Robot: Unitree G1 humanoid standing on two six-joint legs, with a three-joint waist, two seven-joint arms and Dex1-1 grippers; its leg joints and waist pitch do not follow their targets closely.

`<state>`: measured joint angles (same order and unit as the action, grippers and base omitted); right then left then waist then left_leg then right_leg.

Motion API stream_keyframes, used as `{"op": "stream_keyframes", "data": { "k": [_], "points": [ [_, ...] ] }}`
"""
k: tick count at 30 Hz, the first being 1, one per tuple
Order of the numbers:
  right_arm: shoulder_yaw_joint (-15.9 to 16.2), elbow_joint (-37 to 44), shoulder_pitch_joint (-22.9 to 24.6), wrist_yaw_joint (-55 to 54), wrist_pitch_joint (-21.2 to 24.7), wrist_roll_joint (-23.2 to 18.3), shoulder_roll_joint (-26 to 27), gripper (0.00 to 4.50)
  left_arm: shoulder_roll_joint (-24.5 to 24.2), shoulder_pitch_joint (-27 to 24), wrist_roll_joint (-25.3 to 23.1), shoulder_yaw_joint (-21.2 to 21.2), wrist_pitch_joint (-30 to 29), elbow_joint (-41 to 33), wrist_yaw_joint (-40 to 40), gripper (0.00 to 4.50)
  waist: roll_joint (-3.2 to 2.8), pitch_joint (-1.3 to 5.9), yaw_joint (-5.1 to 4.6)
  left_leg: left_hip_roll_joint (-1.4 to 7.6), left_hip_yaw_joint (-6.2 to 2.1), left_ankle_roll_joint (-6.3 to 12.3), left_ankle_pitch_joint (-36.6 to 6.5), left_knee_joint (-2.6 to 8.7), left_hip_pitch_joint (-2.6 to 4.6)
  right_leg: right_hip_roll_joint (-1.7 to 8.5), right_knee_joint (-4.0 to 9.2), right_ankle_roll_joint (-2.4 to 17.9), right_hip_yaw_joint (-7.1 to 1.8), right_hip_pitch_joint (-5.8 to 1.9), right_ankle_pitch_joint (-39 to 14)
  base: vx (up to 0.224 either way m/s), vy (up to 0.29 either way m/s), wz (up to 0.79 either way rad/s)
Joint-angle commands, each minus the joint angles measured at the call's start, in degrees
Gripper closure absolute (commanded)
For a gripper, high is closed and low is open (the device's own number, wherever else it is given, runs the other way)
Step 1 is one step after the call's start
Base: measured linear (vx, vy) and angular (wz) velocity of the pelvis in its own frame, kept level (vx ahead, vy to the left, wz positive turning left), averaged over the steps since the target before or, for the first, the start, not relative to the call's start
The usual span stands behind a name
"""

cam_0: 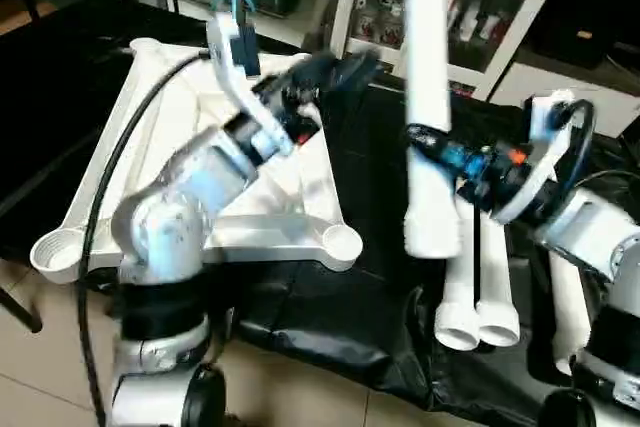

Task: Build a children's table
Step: Pick table leg

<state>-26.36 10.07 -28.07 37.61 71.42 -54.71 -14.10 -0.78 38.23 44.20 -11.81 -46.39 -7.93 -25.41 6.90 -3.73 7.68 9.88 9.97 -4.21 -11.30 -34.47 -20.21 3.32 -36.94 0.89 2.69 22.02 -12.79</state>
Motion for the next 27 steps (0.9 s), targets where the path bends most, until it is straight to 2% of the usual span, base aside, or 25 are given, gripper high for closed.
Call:
{"op": "stream_keyframes", "data": {
  "k": [1, 3, 8, 10, 12, 14, 15, 18, 22, 27],
  "points": [
    [1.0, 2.4, 1.2, 1.6, 0.1, -1.3, -1.4, 2.68, 0.2, 0.3, 2.3, -0.1, -3.0, 1.9, -1.5, 0.0, -0.33, 3.61, 0.32, 2.93, -0.98, -0.43, -1.1, 3.72, 0.34, 4.88, 4.64, 8.3, -2.87, -2.8, -4.2, 0.0, 0.0, 0.0],
    [2.1, 3.5, 2.2, 2.5, -0.2, -1.9, -1.8, 2.68, 0.1, 0.7, 3.8, -0.9, -5.5, 3.5, -1.3, 0.0, -0.44, 3.67, 0.62, 2.87, -1.0, -0.69, -1.3, 3.69, 0.42, 4.86, 4.7, 7.7, -2.82, -2.71, -4.1, 0.0, 0.0, 0.0],
    [4.8, 5.6, 4.9, 4.4, -1.3, -2.4, -2.6, 2.68, -0.3, 1.5, 3.4, -1.5, -7.5, 7.4, 1.8, 0.0, -0.81, 3.76, 0.88, 3.04, -1.28, -1.4, -2.1, 3.9, 0.41, 4.95, 4.76, 7.1, -2.82, -2.84, -3.6, 0.0, 0.0, 0.0],
    [6.1, 6.0, 5.9, 4.6, -1.6, -1.4, -2.9, 2.68, 0.1, 1.8, 5.7, -2.3, -8.1, 7.3, 2.2, 0.0, -0.74, 3.85, 0.97, 3.16, -1.28, -1.58, -1.8, 3.89, 0.43, 5.0, 4.62, 7.4, -2.82, -2.92, -2.5, 0.0, 0.0, 0.0],
    [7.8, 6.5, 7.1, 5.1, -2.2, -0.3, -3.6, 2.68, 1.0, 2.1, 9.0, -3.5, -9.4, 6.9, 2.7, 0.0, -0.67, 3.85, 0.96, 3.07, -1.26, -1.72, -1.1, 3.8, 0.24, 5.04, 4.4, 8.5, -2.8, -3.03, -0.4, 0.0, 0.0, 0.0],
    [9.1, 6.7, 7.9, 5.4, -2.7, 0.5, -4.3, 2.68, 1.1, 2.0, 9.9, -3.6, -10.2, 6.6, 2.3, 0.0, -0.68, 3.87, 1.0, 3.04, -1.25, -1.63, -0.7, 3.78, 0.22, 4.98, 4.34, 9.0, -2.79, -3.09, 0.2, 0.0, 0.0, 0.0],
    [11.0, 5.5, 8.5, 5.0, -4.1, 2.8, -5.0, 2.68, 1.3, 1.4, 11.1, -3.5, -10.5, 6.0, 0.7, 0.0, -0.74, 3.81, 0.96, 3.07, -1.25, -1.75, -0.8, 3.81, 0.23, 4.99, 4.46, 8.9, -2.77, -3.06, -0.1, 0.0, 0.0, 0.0],
    [12.0, 4.1, 8.8, 4.4, -5.7, 4.2, -5.2, 2.69, 1.7, 0.8, 13.7, -3.9, -11.3, 4.7, -0.9, 0.0, -0.79, 3.71, 0.95, 3.06, -1.19, -2.14, -1.8, 3.86, 0.21, 5.15, 4.57, 9.1, -2.84, -3.07, -1.7, 0.0, 0.0, 0.0],
    [11.9, 4.4, 8.6, 4.0, -6.1, 3.7, -5.1, 2.69, 0.5, -0.6, 13.4, -1.7, -12.5, 2.8, -3.0, 0.0, -0.87, 3.66, 0.82, 3.17, -1.26, -1.87, -2.8, 3.98, 0.3, 5.07, 4.72, 8.2, -2.86, -2.99, -3.0, 0.0, 0.0, 0.0],
    [13.4, 4.8, 8.5, 5.2, -7.3, 3.6, -6.0, 2.69, -1.8, -2.3, 9.9, 3.7, -11.3, 1.1, -4.4, 0.0, -0.98, 3.69, 0.84, 3.24, -1.24, -1.8, -2.4, 4.0, 0.4, 4.98, 4.61, 7.6, -2.85, -2.88, -2.0, 0.0, 0.0, 0.0]
  ]
}}
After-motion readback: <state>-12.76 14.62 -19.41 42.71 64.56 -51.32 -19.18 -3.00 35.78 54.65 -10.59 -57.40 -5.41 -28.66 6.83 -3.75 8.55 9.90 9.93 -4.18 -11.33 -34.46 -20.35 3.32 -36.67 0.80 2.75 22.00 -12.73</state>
